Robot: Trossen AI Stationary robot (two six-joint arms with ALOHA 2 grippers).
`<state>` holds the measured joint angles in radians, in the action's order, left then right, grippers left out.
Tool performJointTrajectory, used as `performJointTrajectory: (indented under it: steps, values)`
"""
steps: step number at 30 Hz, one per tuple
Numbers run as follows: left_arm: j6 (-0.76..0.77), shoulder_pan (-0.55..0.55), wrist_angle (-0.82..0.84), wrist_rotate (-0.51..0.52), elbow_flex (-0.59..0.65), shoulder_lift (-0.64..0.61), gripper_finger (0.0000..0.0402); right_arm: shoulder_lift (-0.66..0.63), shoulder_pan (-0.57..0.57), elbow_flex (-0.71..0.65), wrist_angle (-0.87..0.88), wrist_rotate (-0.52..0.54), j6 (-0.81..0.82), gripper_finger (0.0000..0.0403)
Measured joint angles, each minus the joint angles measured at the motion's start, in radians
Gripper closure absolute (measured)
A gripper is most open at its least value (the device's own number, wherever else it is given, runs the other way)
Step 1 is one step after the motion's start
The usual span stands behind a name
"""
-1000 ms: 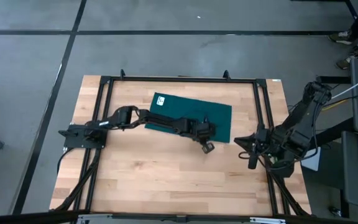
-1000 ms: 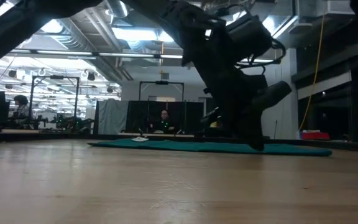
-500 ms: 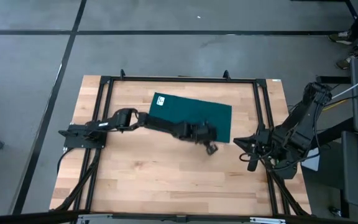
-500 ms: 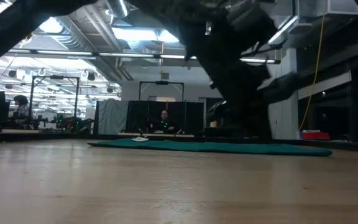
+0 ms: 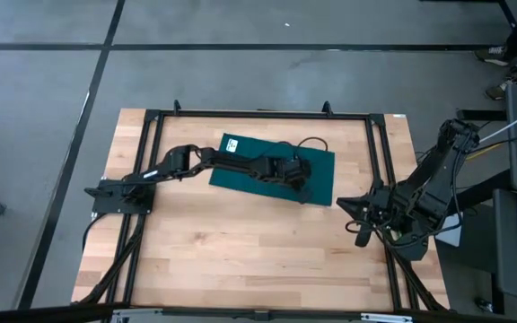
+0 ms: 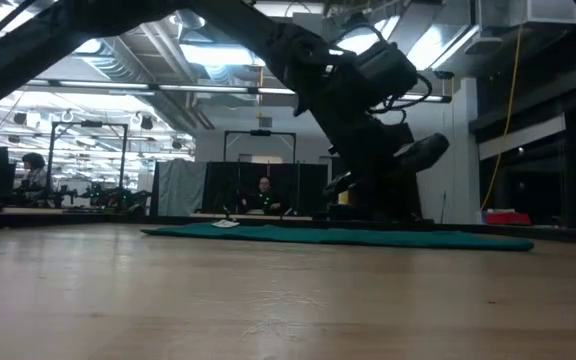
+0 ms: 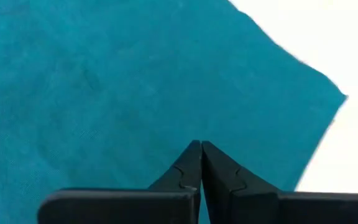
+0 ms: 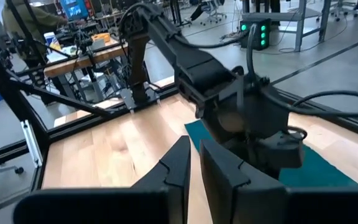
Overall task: Fold microfiber towels
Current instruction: Fold the green towel
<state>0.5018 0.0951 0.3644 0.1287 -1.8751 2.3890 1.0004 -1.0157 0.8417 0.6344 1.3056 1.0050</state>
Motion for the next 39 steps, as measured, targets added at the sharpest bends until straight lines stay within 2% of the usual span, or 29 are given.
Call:
performJointTrajectory:
  steps: [4,13,19,23,28,34,36,39]
  values:
    - [-0.004,-0.008,0.034,-0.011,0.001,0.011,0.04,-0.001,-0.001,0.0,-0.026,0.015,-0.012,0.0364]
    - [-0.018,-0.051,0.132,-0.008,-0.005,0.019,0.04,-0.001,-0.001,0.0,-0.15,0.014,-0.146,0.0364]
    - [-0.017,-0.147,0.274,-0.009,-0.005,0.004,0.04,-0.001,-0.012,0.0,-0.186,0.015,-0.176,0.0364]
    - [0.052,-0.231,0.361,0.003,-0.002,-0.019,0.04,-0.001,-0.012,0.0,-0.201,0.018,-0.177,0.0369]
    - [0.186,-0.36,0.508,0.077,0.003,-0.054,0.04,-0.002,-0.012,0.0,-0.234,0.019,-0.209,0.0382]
    - [0.417,-0.516,0.701,0.164,0.006,-0.076,0.04,-0.002,-0.012,0.0,-0.251,0.014,-0.227,0.0396]
    - [0.501,-0.568,0.721,0.241,0.006,-0.104,0.04,-0.001,-0.011,0.0,-0.254,0.015,-0.233,0.0396]
    - [0.666,-0.636,0.732,0.441,0.024,-0.184,0.04,-0.002,-0.005,0.0,-0.254,0.015,-0.236,0.0386]
